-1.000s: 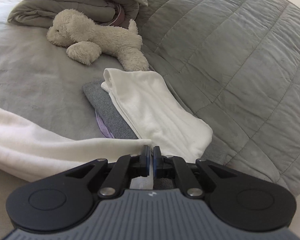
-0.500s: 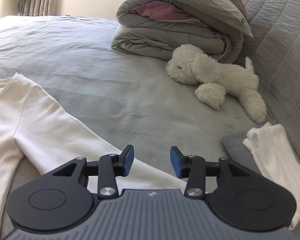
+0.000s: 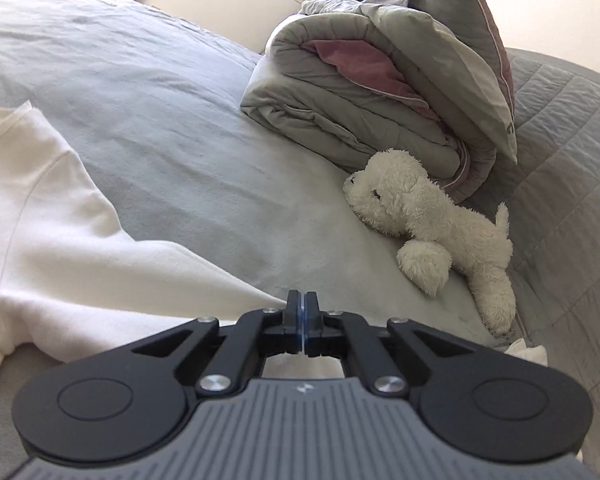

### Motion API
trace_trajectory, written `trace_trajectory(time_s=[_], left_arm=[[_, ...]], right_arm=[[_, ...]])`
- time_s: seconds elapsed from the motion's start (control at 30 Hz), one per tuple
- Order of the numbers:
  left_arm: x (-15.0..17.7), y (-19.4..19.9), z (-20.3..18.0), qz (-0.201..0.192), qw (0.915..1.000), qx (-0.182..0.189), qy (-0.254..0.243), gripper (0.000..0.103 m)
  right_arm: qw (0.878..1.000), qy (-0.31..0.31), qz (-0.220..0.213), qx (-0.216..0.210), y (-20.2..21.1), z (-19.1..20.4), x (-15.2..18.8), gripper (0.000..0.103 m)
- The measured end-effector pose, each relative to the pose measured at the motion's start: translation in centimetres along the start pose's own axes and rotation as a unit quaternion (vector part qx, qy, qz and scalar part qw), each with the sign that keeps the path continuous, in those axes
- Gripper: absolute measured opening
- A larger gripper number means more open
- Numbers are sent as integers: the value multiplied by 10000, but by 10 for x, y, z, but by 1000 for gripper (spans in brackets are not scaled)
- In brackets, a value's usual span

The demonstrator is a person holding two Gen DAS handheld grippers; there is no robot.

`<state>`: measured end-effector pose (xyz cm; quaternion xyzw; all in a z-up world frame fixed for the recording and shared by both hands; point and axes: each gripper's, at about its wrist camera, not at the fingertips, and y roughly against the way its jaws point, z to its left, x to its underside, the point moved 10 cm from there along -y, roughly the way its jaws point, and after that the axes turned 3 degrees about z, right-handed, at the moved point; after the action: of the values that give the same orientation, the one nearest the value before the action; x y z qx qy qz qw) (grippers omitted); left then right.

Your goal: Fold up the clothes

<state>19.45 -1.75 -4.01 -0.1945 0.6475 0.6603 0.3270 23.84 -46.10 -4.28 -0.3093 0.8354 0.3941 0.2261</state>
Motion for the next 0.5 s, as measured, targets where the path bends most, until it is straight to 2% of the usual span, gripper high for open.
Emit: trace_trajectory(time_s=[0.13, 0.2, 0.23, 0.27, 0.33, 0.4, 0.43, 0.5], left_arm=[[0, 0, 1, 8, 10000, 18, 22, 56], [-1, 0, 3, 41, 10000, 48, 77, 56], [-1, 0, 3, 58, 9999, 65, 109, 56], [-1, 0, 4, 75, 9998, 82, 142, 56], [-1, 1, 5, 100, 9997, 97, 193, 56], [-1, 2, 6, 114, 9996, 97, 230, 56], [-1, 3, 6, 117, 9996, 95, 241, 56], [-1, 4, 7, 122, 9996, 97, 252, 56]], right_arm=[[9967, 677, 71, 437, -10, 19, 15, 1], [9981, 316, 85, 514, 0, 5, 4, 6], [9989, -19, 24, 458, 7, -3, -2, 12], [9988, -398, -82, 261, 17, -9, -8, 17], [9941, -1012, -256, -304, 36, -13, -18, 17], [9840, -1367, -280, -1111, 51, 0, -25, 17], [9794, -1369, -96, -1481, 53, 16, -22, 17], [9723, -1186, 472, -1957, 48, 49, -9, 17]])
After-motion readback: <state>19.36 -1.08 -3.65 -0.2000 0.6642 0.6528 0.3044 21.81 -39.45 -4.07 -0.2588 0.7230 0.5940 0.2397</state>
